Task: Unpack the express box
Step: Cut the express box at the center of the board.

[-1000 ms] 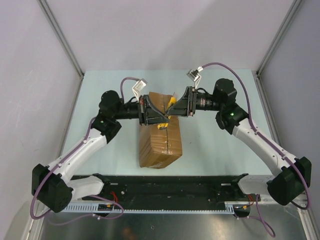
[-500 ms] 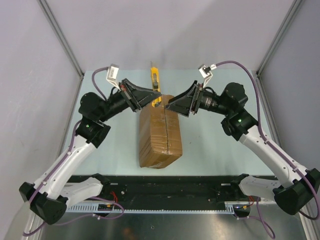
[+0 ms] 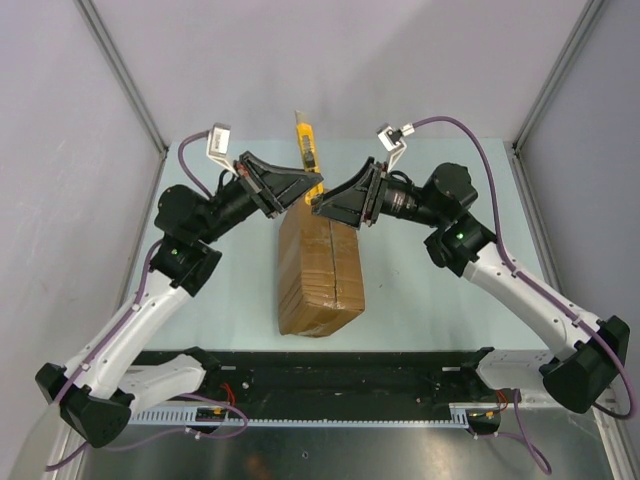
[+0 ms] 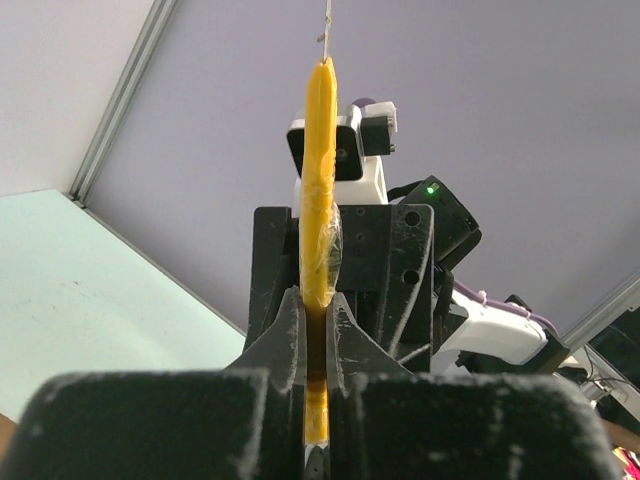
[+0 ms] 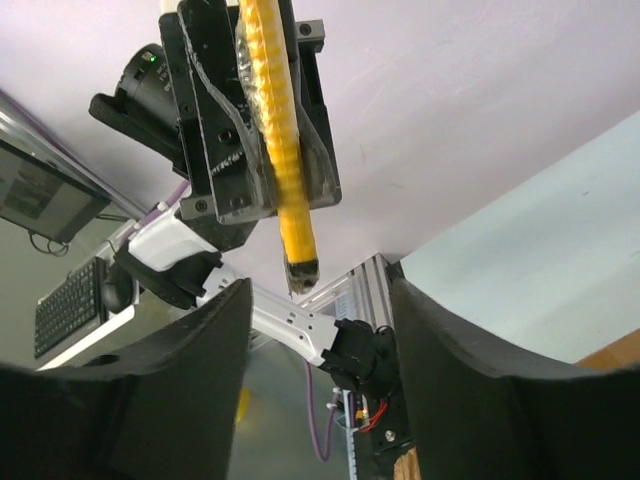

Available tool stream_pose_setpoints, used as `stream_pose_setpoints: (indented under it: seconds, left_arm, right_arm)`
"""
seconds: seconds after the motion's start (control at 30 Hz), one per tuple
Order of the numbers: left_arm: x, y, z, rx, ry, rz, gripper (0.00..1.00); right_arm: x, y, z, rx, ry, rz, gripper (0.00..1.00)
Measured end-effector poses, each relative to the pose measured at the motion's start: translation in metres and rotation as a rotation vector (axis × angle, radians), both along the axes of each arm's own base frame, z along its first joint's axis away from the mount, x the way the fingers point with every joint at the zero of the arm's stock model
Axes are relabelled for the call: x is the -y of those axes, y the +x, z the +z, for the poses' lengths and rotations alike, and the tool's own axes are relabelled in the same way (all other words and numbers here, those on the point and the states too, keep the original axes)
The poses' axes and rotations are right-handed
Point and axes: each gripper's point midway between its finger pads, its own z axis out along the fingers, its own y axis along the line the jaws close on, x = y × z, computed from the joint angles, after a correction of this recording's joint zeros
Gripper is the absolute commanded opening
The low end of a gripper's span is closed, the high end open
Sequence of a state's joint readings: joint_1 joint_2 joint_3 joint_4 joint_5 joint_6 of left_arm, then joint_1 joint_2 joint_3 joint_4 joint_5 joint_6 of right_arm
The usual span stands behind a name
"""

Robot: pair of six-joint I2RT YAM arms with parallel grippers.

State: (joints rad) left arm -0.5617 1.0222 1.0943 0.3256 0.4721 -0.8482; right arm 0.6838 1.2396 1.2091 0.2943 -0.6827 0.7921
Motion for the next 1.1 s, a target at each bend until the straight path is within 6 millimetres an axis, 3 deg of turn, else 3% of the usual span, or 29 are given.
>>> stream_pose_setpoints:
  seconds: [0.2,0.3,0.4,0.73,0.8,0.83,0.9,1.0,1.03,1.1]
  left_arm:
    - [0.003,-0.003,0.000,0.000,0.000,-0.012,0.00]
    - [0.003,-0.003,-0.001,-0.001,0.001,-0.013,0.00]
    - [0.003,-0.003,-0.001,-0.002,0.001,-0.013,0.00]
    - [0.003,-0.003,-0.006,-0.013,0.009,-0.014,0.00]
    - [0.004,-0.003,-0.010,-0.021,0.014,-0.014,0.00]
    - [0.004,-0.002,-0.011,-0.023,0.015,-0.015,0.00]
    - [0.004,-0.003,-0.012,-0.032,0.011,-0.018,0.00]
    - [0.003,-0.005,-0.009,-0.031,0.004,-0.020,0.13]
    - [0.002,-0.006,-0.008,-0.027,0.001,-0.019,0.40]
    - [0.000,-0.008,-0.005,-0.010,0.002,-0.012,0.63]
  right_arm:
    - [-0.003,0.000,0.008,0.018,0.022,-0.008,0.50]
    - [-0.004,0.000,0.008,0.019,0.025,-0.007,0.44]
    - [-0.008,0.002,0.007,0.015,0.025,-0.002,0.32]
    - [-0.013,0.003,0.009,0.001,0.036,-0.019,0.30]
    - [-0.014,0.003,0.009,0.000,0.036,-0.020,0.21]
    - [-0.014,0.004,0.009,0.001,0.036,-0.020,0.00]
    - [-0.014,0.004,0.009,0.004,0.035,-0.018,0.00]
    - [-0.015,0.001,0.011,0.011,0.035,-0.004,0.00]
    - [-0.015,0.000,0.013,0.015,0.035,0.004,0.00]
    - [-0.015,-0.002,0.015,0.017,0.031,0.018,0.00]
